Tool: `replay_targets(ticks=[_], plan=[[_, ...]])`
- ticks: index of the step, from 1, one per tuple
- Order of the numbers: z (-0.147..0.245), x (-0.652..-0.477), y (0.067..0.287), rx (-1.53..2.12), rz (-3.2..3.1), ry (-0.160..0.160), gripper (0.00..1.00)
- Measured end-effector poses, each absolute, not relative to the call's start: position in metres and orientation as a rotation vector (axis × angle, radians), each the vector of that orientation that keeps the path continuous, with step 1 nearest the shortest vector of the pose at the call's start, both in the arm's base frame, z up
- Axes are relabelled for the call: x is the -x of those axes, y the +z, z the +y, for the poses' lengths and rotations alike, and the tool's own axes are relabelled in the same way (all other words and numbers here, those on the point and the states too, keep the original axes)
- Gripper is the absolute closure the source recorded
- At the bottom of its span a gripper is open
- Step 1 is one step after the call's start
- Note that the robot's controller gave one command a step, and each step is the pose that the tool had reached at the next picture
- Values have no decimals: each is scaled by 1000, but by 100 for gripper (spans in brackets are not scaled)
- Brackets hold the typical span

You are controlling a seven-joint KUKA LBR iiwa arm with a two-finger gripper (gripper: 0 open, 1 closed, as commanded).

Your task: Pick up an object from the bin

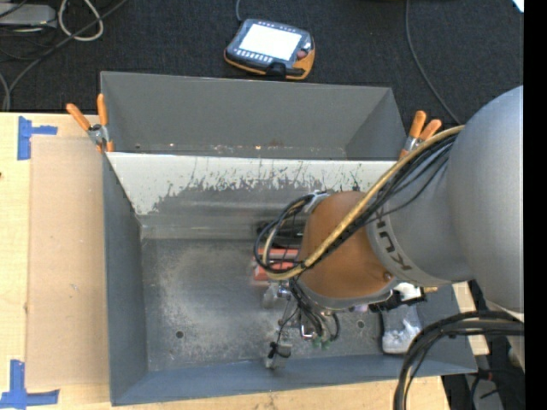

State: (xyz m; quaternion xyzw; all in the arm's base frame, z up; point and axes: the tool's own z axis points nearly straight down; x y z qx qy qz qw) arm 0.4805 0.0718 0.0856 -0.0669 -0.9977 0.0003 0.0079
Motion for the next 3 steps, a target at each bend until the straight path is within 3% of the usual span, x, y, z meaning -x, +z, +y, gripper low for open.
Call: replay_targets(ticks=[1, 2, 3], plan=[[1, -483, 83, -82, -3129, 1, 0], [-5, -492, 76, 28, -3128, 0, 0], [-88, -513, 79, 296, -3118, 1, 0]])
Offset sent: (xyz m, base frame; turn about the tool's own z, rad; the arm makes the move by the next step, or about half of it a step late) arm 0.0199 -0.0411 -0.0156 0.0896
